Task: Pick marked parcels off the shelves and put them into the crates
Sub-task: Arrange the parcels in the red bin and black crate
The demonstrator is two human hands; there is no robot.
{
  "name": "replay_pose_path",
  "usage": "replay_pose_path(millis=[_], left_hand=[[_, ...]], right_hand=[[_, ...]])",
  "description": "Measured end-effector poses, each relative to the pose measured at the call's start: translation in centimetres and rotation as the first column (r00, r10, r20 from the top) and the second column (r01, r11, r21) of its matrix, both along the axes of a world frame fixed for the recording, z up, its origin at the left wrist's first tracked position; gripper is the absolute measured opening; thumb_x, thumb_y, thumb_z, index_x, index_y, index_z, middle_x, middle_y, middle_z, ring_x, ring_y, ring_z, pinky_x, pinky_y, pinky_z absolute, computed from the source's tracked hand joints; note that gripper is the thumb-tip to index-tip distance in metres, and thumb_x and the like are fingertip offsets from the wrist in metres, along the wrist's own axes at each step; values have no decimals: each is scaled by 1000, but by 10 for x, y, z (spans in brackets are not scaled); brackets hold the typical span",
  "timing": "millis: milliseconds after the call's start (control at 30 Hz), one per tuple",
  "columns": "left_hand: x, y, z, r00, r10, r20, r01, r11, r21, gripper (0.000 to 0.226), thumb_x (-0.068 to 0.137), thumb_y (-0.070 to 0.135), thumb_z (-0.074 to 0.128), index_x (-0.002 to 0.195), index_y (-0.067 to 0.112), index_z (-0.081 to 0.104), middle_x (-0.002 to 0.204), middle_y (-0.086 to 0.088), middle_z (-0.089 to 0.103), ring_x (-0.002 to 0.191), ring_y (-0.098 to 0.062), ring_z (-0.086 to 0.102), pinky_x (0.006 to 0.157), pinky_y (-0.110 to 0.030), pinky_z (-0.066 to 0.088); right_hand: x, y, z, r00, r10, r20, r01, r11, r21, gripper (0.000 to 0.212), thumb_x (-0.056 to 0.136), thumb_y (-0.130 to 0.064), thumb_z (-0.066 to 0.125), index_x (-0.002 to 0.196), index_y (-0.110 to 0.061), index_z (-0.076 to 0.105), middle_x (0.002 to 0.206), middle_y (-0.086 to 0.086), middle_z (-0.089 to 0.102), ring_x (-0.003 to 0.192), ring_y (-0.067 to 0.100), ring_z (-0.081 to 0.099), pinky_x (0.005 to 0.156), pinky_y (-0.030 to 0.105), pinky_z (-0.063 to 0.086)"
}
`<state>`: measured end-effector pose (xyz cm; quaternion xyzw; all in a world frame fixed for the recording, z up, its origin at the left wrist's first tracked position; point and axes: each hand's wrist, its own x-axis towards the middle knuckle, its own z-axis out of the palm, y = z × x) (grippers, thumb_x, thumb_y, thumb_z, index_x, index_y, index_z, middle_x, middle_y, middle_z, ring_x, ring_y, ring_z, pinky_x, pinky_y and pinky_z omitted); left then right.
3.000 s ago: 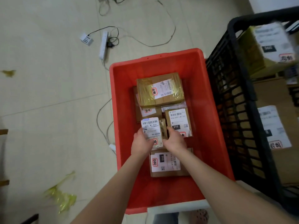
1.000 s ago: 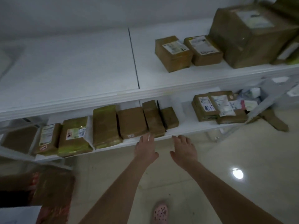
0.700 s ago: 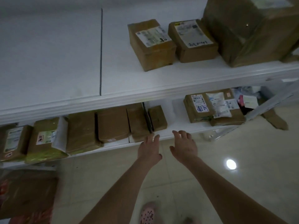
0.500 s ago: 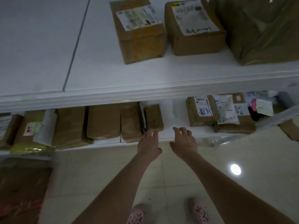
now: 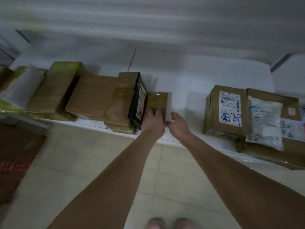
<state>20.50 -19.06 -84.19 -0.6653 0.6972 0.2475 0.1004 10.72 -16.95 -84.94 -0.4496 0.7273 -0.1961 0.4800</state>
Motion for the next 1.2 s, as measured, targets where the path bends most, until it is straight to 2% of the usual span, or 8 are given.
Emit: replay_pose_path(millis=[100,200,433,600,733,933,1033,1200], left_hand=[[1,-7,-17,996,-1,91,2,1000,0,56,97,13,38,149,10,19,156,-24,10,142,-38,16,116,-47,22],[-1,1,-22,990,-35,133,42,998,-51,53,97,14,35,148,14,24,155,-20,17,141,-38,20,115,-48,21],[-18,39,-15,974,68,-214,-89,992,-87,49,94,17,48,141,15,34,135,-14,36,114,-34,50,89,-39,45],[-19,40,-15,840,406,-359,-338,911,238,46,91,22,58,135,15,49,131,-8,59,116,-28,56,92,-34,47],[-18,56,9,698,501,-512,-471,860,199,38,91,16,57,128,20,58,123,1,64,113,-21,59,98,-34,47],[-22,63,56,326,665,-672,-564,707,427,46,87,58,41,114,28,63,109,0,68,104,-25,63,97,-45,49],[-20,64,89,148,731,-666,-521,630,576,32,97,45,46,98,19,65,92,5,66,90,-16,63,86,-31,50],[-7,74,118,81,672,-736,-432,689,582,20,89,2,57,105,5,69,102,-14,69,88,-25,65,69,-26,55]], right_hand=[[5,-11,-4,965,-148,219,144,989,31,32,98,-13,43,129,-11,51,119,6,55,114,26,49,91,30,42],[0,-10,-6,888,-297,351,259,954,154,40,101,-18,42,140,-12,44,122,5,53,113,25,52,97,37,45],[-40,29,-18,973,-230,-21,231,963,139,43,95,-39,51,133,-17,51,122,9,60,106,28,59,92,45,51],[-55,51,-16,941,-290,178,244,939,241,45,90,-16,63,133,-19,50,107,4,61,90,21,58,67,31,49],[-58,61,7,856,-423,296,364,901,234,36,94,-10,55,127,-25,57,96,-1,65,84,18,60,78,34,50],[-74,66,63,671,-598,439,478,801,360,24,97,-42,51,100,-23,66,114,-4,68,98,20,64,92,34,48],[-78,65,89,656,-612,442,474,790,390,25,90,-48,60,98,-24,66,110,-6,68,103,21,63,97,37,49],[-75,72,122,614,-548,568,368,835,408,22,89,-13,64,111,-13,68,104,2,72,81,22,67,77,33,55]])
